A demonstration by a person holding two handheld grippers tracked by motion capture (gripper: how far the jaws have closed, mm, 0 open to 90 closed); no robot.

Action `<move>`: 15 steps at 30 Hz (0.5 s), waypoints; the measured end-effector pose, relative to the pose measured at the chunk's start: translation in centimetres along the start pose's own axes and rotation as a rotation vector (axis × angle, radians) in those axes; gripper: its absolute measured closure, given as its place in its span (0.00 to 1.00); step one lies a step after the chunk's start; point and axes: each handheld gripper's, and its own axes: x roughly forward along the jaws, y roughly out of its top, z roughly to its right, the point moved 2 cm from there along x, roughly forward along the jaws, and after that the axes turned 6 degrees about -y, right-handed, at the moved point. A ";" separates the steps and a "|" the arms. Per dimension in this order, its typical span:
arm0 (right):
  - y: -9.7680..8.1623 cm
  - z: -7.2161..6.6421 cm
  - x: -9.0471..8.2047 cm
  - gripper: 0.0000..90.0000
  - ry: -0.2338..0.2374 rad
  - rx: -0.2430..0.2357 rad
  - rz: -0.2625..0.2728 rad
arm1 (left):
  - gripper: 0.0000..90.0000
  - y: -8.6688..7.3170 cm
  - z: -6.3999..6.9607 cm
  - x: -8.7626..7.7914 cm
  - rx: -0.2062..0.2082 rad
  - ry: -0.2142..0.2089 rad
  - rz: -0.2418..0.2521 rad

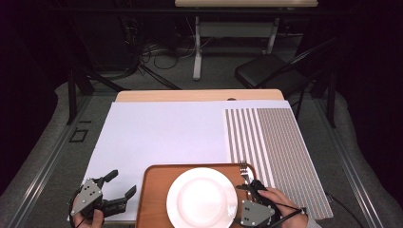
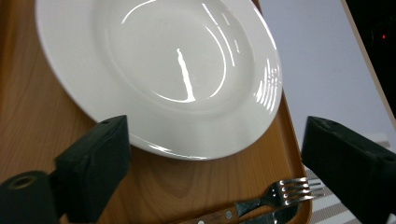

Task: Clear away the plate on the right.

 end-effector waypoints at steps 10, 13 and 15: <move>-1.1 2.1 0.4 0.00 -0.073 0.238 0.042 | 0.17 0.0 0.0 0.0 -0.001 0.000 0.001; -1.5 2.6 0.3 0.00 -0.083 0.297 0.074 | 0.17 0.0 0.0 -0.1 0.000 -0.002 -0.001; -1.7 2.9 0.2 0.00 -0.087 0.330 0.091 | 0.17 0.0 0.0 -0.1 -0.002 0.001 0.002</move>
